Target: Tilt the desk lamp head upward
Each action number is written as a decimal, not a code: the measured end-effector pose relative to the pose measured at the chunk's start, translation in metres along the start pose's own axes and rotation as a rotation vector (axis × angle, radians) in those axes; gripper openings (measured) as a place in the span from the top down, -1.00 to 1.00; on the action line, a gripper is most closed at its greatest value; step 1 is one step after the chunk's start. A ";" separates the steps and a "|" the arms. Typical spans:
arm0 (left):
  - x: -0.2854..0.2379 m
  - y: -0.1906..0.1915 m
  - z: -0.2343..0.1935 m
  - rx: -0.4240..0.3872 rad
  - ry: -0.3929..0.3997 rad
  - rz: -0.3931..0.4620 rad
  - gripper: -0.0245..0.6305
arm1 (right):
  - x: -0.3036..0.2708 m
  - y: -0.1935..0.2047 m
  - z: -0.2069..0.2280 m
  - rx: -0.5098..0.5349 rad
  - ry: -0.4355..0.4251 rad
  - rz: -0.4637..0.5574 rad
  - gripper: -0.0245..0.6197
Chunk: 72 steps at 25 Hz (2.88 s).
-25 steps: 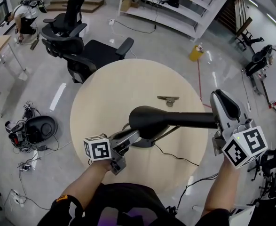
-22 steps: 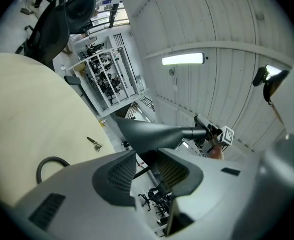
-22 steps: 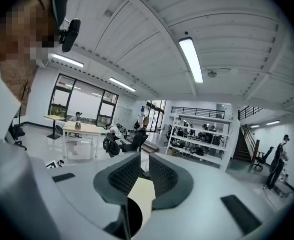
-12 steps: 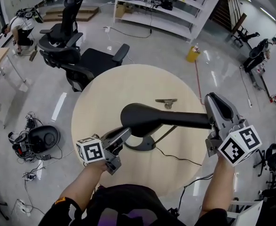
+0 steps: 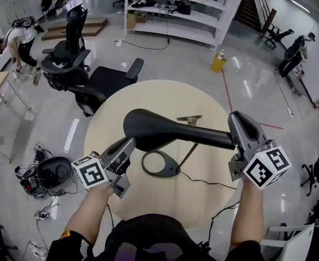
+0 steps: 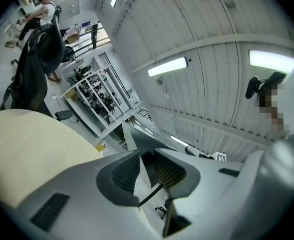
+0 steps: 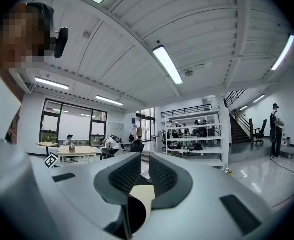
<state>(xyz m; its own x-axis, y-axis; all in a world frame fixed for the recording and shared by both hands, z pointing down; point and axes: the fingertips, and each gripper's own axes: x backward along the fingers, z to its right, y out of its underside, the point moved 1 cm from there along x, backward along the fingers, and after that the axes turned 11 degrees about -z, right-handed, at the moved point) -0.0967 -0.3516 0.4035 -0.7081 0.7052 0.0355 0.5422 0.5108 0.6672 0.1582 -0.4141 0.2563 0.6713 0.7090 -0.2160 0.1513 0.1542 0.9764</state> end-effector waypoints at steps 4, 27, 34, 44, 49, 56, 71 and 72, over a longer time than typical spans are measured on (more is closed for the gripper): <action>0.002 -0.015 0.010 -0.033 -0.006 0.017 0.53 | 0.003 0.006 0.004 -0.031 0.001 0.028 0.74; -0.014 -0.093 0.112 -0.289 0.067 0.087 0.67 | 0.011 0.066 0.026 -0.249 0.010 0.075 0.74; -0.018 -0.099 0.144 -0.351 0.119 0.098 0.71 | 0.011 0.085 0.021 -0.315 -0.021 0.090 0.75; -0.030 -0.113 0.183 -0.433 0.171 0.096 0.74 | 0.000 0.096 0.013 -0.389 -0.031 0.091 0.78; -0.039 -0.112 0.194 -0.483 0.157 0.071 0.74 | -0.002 0.103 0.017 -0.410 -0.035 0.095 0.79; -0.045 -0.109 0.208 -0.531 0.143 0.061 0.75 | -0.001 0.107 0.018 -0.429 -0.039 0.102 0.81; -0.057 -0.103 0.226 -0.608 0.124 0.044 0.75 | -0.004 0.114 0.020 -0.428 -0.040 0.081 0.86; -0.058 -0.105 0.225 -0.606 0.123 0.045 0.75 | -0.006 0.113 0.021 -0.418 -0.040 0.075 0.86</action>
<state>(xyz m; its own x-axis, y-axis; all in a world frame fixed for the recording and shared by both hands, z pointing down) -0.0107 -0.3353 0.1640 -0.7568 0.6395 0.1352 0.2452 0.0860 0.9657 0.1863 -0.4149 0.3677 0.6983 0.7028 -0.1362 -0.2010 0.3750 0.9050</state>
